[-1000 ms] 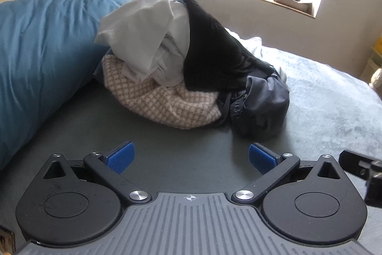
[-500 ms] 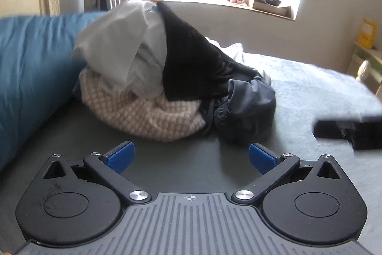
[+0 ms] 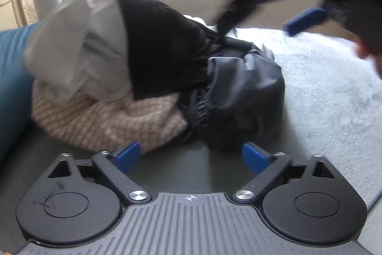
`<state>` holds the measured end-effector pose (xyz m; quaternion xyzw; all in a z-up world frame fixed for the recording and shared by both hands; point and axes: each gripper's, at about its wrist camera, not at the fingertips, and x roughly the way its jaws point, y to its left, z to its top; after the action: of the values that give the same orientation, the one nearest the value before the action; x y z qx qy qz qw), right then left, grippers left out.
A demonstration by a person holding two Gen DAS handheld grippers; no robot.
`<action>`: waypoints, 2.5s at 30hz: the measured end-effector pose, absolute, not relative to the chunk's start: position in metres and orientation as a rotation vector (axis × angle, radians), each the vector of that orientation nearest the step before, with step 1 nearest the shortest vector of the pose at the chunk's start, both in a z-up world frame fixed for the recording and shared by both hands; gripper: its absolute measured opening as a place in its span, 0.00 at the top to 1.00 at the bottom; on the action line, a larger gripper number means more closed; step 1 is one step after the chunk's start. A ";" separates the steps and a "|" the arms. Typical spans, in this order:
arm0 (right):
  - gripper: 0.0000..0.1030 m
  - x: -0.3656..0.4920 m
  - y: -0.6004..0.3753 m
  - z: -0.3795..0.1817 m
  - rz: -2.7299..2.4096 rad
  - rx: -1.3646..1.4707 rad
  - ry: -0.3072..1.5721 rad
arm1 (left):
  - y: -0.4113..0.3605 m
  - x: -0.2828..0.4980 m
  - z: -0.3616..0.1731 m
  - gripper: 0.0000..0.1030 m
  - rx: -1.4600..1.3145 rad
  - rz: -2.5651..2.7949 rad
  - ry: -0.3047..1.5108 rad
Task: Fold clothes
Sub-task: 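Grasp the dark grey trousers with the right gripper while the left gripper grasps them too, then pull the dark grey trousers out of the heap with both grippers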
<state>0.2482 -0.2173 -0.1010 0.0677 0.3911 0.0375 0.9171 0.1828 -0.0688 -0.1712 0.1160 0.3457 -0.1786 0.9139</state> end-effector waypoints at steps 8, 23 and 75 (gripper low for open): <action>0.25 0.311 -0.190 -0.146 0.036 0.014 0.990 | -0.089 0.187 -0.174 0.37 0.313 -0.376 0.708; 0.99 0.236 -0.296 -0.133 0.171 0.560 1.013 | -0.133 0.171 -0.170 0.11 0.439 -0.561 0.586; 1.00 -0.105 -0.150 -0.015 0.104 1.012 0.818 | 0.037 -0.060 -0.047 0.91 0.042 -1.209 0.648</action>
<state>-0.1047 -0.1501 -0.0148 0.4708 0.3807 0.0482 0.7944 -0.0596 0.0366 -0.0465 0.0193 0.2991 -0.5580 0.7738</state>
